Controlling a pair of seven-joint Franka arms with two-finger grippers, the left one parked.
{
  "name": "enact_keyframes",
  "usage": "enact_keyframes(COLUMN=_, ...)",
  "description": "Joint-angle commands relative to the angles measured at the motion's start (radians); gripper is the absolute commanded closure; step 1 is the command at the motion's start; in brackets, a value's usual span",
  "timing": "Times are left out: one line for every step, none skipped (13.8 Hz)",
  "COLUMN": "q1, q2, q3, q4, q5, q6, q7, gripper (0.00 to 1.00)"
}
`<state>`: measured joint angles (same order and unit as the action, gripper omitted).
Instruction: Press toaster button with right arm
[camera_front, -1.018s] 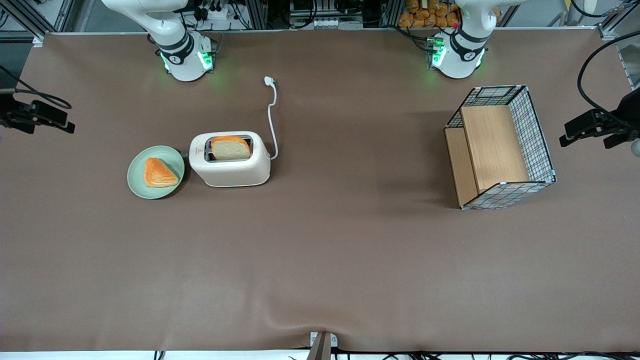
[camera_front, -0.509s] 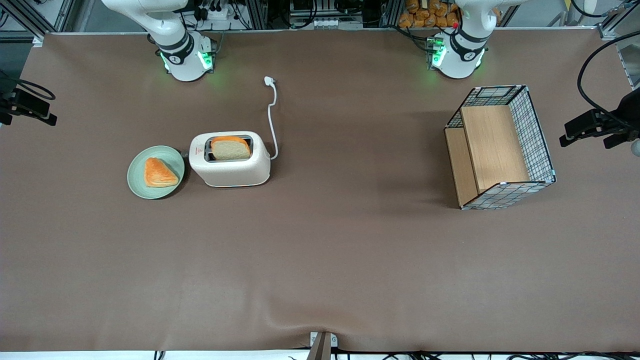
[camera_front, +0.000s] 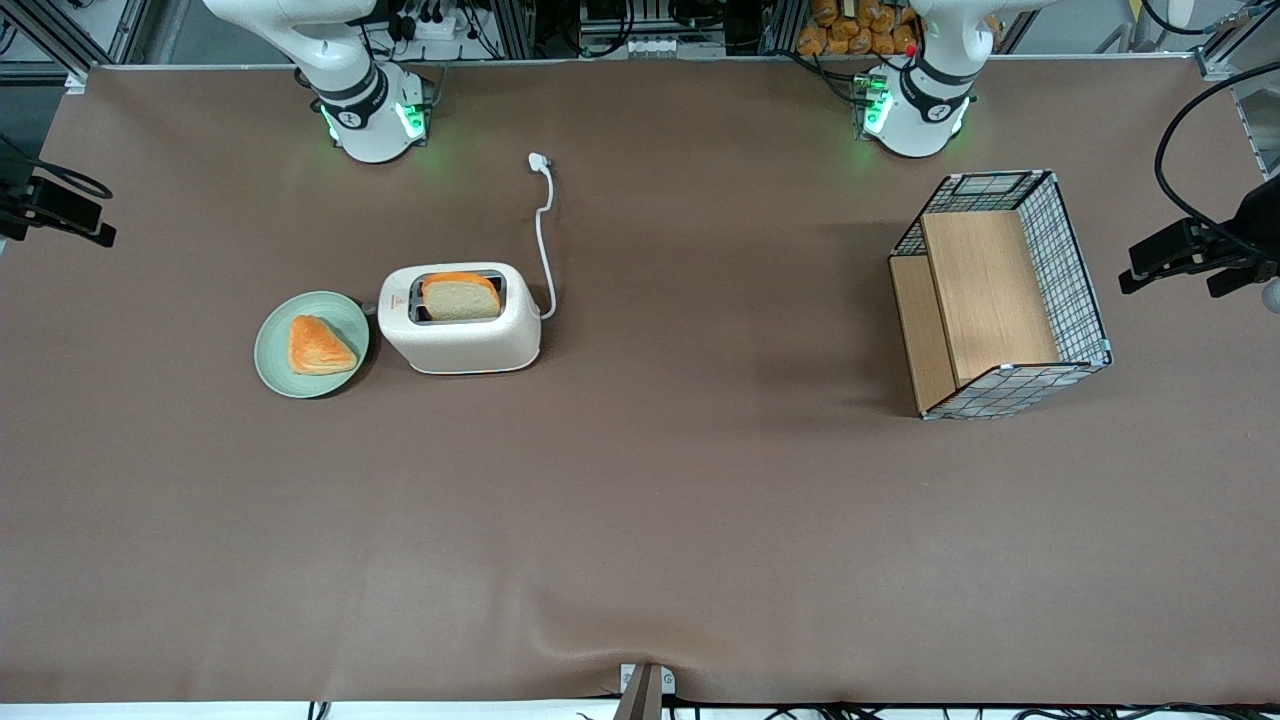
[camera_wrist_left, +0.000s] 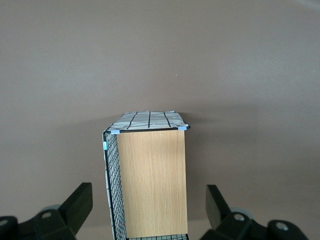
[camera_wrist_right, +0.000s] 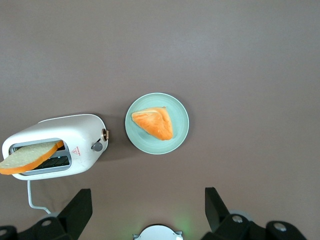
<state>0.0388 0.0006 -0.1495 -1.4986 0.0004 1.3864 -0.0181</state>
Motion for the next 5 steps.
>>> enact_keyframes(q1=-0.01, q2=-0.002, q3=0.011, q4=0.015, q5=-0.016, q6=-0.018, q7=0.017, gripper=0.0)
enact_keyframes(q1=-0.01, q2=-0.002, q3=0.011, q4=0.015, q5=-0.016, q6=-0.018, q7=0.017, gripper=0.0)
enact_keyframes(q1=-0.01, q2=-0.002, q3=0.011, q4=0.015, q5=-0.013, q6=-0.018, q7=0.017, gripper=0.0)
enact_keyframes(q1=-0.01, q2=-0.002, q3=0.011, q4=0.015, q5=-0.013, q6=-0.018, q7=0.017, gripper=0.0)
enact_keyframes(q1=-0.01, q2=-0.002, q3=0.011, q4=0.015, q5=-0.011, q6=-0.018, q7=0.014, gripper=0.0)
